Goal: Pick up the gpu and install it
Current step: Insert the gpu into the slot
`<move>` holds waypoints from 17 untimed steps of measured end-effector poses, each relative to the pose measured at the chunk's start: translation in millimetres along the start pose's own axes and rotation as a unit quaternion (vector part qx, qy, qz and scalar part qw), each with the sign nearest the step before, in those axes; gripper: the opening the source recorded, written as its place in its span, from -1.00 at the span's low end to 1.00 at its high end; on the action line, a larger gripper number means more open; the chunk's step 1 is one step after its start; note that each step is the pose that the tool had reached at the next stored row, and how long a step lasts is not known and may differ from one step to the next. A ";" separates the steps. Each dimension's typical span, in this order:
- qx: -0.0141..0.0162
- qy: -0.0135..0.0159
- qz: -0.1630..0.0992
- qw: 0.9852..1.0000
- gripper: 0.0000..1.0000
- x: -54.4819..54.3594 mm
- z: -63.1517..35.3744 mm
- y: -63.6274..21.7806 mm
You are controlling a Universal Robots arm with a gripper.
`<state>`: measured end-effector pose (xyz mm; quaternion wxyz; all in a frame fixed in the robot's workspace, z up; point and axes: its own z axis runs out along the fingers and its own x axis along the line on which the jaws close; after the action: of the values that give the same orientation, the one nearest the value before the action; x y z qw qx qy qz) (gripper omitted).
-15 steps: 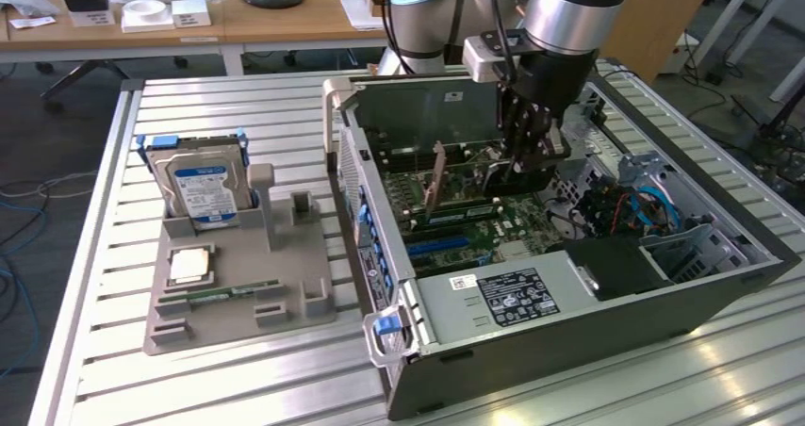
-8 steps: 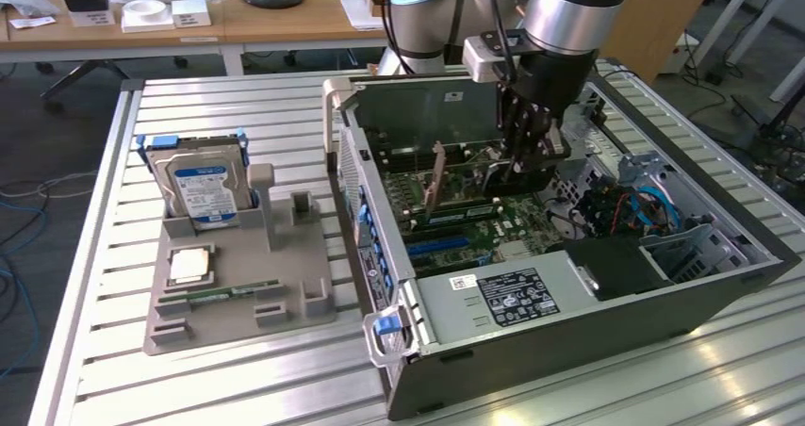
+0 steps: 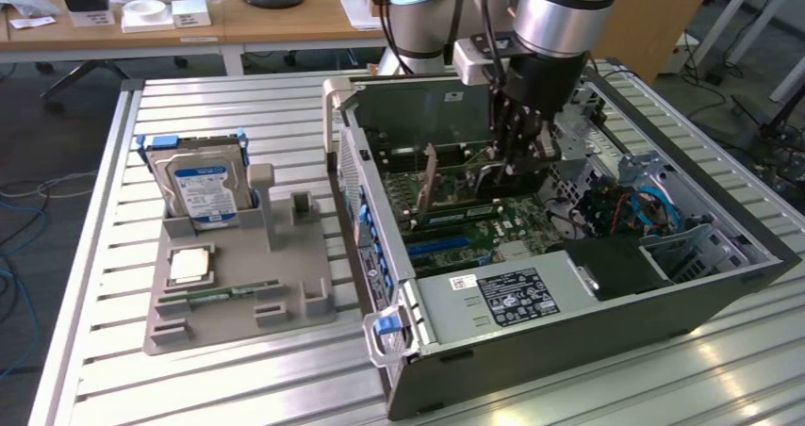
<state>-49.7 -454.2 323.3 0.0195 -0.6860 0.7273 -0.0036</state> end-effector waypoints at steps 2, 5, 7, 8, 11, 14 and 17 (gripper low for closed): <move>0.000 0.000 0.000 1.000 -0.47 0.1 0.2 1.1; 0.000 0.000 0.000 1.000 -0.47 0.1 0.3 1.1; 0.000 0.000 0.000 1.000 -0.47 0.1 0.3 1.2; 0.000 0.000 0.000 1.000 -0.47 0.1 0.4 1.2; 0.000 0.001 0.000 1.000 -0.47 0.1 0.4 1.1; 0.000 0.001 0.000 1.000 -0.47 0.0 0.9 1.2; 0.000 0.001 0.000 1.000 -0.47 0.1 2.6 1.4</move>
<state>-51.0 -454.2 320.7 0.0186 -0.6862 0.7272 -0.0046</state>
